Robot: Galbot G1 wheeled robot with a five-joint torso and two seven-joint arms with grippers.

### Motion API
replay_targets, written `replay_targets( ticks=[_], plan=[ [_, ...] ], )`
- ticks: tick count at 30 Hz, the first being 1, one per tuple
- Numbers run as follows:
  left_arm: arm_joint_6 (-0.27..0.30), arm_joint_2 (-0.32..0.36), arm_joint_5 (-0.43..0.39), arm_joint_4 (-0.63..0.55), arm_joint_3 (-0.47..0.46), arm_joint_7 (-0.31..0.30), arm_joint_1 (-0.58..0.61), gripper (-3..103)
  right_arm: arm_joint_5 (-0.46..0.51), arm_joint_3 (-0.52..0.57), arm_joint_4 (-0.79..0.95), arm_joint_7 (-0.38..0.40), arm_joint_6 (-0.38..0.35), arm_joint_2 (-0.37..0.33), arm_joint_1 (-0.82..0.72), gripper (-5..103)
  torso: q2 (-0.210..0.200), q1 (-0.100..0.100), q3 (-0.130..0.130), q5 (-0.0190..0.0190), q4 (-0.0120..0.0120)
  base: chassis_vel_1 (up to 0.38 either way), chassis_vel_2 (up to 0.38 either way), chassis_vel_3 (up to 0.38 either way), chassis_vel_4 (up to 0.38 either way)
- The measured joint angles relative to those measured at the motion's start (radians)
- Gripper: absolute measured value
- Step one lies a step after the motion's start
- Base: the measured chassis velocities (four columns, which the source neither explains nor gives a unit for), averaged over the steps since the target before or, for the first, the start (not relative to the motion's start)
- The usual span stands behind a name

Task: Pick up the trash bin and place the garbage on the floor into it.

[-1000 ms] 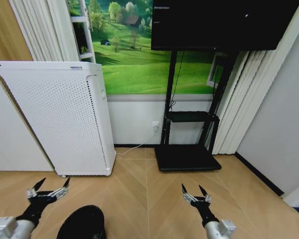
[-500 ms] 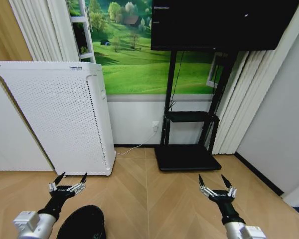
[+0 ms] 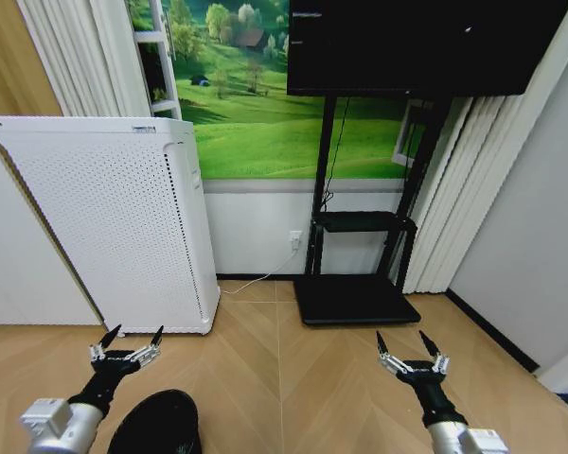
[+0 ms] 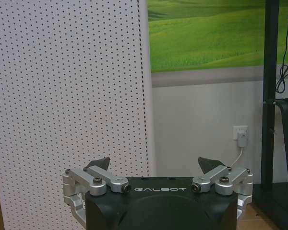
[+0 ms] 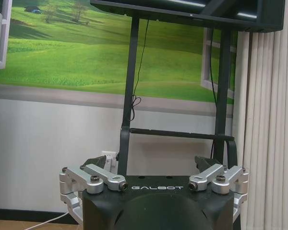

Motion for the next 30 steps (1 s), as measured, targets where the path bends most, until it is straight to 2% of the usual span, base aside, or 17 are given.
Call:
replay_targets(
  ticks=[10, 30],
  plan=[
    [0.001, 0.000, -0.001, 0.000, -0.001, 0.001, 0.001, 100, 0.001, -0.001, -0.002, 0.000, -0.001, 0.000, 0.001, 100, 0.013, 0.003, 0.010, 0.0000, 0.0000, 0.000, 0.000, 0.000, 0.000],
    [0.001, 0.000, -0.002, 0.001, -0.001, 0.001, 0.001, 100, 0.003, -0.002, -0.003, 0.000, -0.001, 0.000, 0.002, 100, 0.100, 0.026, 0.074, 0.0000, 0.0000, 0.000, 0.000, 0.000, 0.000]
  ],
)
